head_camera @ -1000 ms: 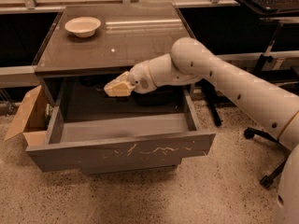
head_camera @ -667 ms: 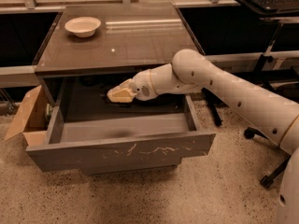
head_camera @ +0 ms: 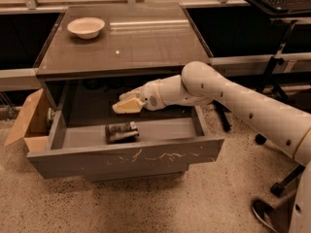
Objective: Place rxbar chocolate into top drawer
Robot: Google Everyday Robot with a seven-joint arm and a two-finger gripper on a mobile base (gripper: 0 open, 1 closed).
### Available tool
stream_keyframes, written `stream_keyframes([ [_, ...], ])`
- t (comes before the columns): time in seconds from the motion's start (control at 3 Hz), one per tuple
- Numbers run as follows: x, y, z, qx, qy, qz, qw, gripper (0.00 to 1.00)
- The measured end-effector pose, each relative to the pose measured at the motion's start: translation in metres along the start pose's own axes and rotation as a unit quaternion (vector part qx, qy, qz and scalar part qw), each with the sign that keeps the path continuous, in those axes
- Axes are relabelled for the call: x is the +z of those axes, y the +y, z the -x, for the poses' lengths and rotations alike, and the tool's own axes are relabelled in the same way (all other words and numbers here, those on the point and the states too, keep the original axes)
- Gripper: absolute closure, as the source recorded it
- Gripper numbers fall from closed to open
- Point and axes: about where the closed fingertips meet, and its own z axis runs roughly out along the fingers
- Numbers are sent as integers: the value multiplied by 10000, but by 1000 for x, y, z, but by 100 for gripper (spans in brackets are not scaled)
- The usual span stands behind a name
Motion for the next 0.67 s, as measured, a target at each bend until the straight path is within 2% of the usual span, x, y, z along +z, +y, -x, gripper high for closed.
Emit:
stream_keyframes([
  [0.33,-6,-5,1,23,-87,-74,9999,0],
  [0.67,-25,-9,10,-37,-246,-283,9993,0],
])
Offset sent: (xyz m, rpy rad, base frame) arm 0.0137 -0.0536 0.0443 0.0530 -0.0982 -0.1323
